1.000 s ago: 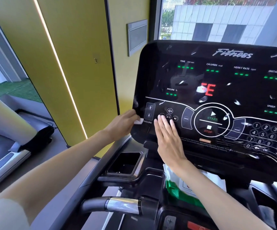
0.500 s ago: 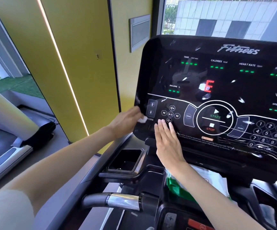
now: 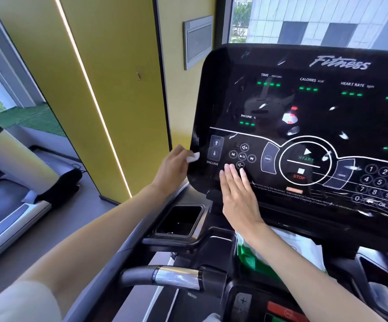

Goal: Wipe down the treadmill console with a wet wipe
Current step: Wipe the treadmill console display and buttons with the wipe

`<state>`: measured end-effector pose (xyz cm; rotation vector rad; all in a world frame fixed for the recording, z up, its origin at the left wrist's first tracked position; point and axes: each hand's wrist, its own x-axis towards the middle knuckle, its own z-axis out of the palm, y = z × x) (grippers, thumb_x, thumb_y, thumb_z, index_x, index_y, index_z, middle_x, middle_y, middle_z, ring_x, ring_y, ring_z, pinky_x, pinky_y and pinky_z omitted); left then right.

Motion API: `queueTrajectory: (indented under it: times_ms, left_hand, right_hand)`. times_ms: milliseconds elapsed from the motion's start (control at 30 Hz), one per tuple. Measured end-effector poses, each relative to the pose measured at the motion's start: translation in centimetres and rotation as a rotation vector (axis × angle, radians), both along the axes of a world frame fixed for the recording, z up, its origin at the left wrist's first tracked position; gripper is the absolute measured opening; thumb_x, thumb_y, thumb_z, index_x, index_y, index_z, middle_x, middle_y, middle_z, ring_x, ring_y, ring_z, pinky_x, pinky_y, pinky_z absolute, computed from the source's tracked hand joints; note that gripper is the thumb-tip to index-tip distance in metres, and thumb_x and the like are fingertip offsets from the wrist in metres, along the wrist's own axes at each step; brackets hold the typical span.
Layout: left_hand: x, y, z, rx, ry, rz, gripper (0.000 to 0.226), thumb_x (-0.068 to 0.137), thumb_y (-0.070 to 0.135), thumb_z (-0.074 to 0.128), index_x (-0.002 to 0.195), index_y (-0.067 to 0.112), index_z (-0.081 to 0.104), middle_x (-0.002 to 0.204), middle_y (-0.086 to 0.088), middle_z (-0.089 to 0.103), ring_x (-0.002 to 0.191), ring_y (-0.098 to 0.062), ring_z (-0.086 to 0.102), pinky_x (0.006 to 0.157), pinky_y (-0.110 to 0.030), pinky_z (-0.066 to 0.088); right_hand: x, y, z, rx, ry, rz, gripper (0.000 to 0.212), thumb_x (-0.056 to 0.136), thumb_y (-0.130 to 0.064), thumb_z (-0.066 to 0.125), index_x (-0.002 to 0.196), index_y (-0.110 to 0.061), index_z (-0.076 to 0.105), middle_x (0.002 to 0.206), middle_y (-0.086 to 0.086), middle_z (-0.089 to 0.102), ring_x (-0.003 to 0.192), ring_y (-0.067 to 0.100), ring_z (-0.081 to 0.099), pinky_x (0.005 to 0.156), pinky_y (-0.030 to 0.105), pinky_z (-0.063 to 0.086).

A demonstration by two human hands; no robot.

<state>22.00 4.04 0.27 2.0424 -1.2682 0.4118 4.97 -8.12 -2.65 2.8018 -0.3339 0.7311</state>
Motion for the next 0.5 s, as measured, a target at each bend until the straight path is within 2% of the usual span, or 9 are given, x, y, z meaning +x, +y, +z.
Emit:
queueTrajectory:
  times_ms: [100,167,300,433,500]
  left_hand:
    - [-1.9,0.5,-2.1,0.152,-0.090,-0.155,0.025,0.082,-0.005,0.042,0.096,0.002,0.061,0.096,-0.013,0.056,0.076,-0.029,0.058,0.058,-0.043,0.052]
    - [-2.3,1.0,-2.8,0.226,-0.116,-0.216,0.024,0.081,-0.009,0.047,0.097,0.003,0.061,0.098,-0.011,0.056,0.078,-0.027,0.059,0.060,-0.041,0.054]
    - [-1.7,0.4,-2.5,-0.011,0.071,0.004,0.021,0.081,-0.013,0.050,0.094,0.001,0.060,0.089,-0.011,0.053,0.065,-0.025,0.051,0.052,-0.044,0.047]
    - [-3.4,0.4,-3.4,0.154,-0.026,-0.145,0.025,0.079,-0.013,0.051,0.096,0.002,0.061,0.094,-0.010,0.055,0.075,-0.026,0.056,0.054,-0.043,0.050]
    - [-3.2,0.3,-3.6,0.007,0.104,0.010,0.018,0.084,-0.009,0.052,0.095,0.002,0.061,0.091,-0.008,0.055,0.068,-0.025,0.054,0.055,-0.041,0.049]
  right_hand:
    - [0.0,0.1,0.0,0.002,-0.001,-0.002,0.057,0.083,0.002,0.014,0.134,0.010,0.039,0.142,0.027,0.038,0.136,0.035,0.032,0.115,0.048,0.016]
    - [-0.1,0.0,-0.1,-0.002,0.000,0.003,0.058,0.083,0.003,0.014,0.135,0.010,0.038,0.142,0.027,0.037,0.136,0.035,0.031,0.114,0.048,0.014]
    - [0.0,0.0,0.0,0.008,-0.006,0.001,0.057,0.084,0.002,0.013,0.134,0.010,0.040,0.141,0.027,0.039,0.135,0.035,0.033,0.115,0.048,0.018]
    - [0.0,0.0,0.0,0.029,-0.003,0.013,0.058,0.084,0.001,0.012,0.134,0.010,0.040,0.141,0.027,0.039,0.135,0.035,0.033,0.114,0.047,0.020]
    - [0.0,0.0,0.0,0.032,-0.011,0.017,0.058,0.084,0.002,0.012,0.133,0.010,0.041,0.140,0.027,0.040,0.134,0.035,0.034,0.114,0.047,0.020]
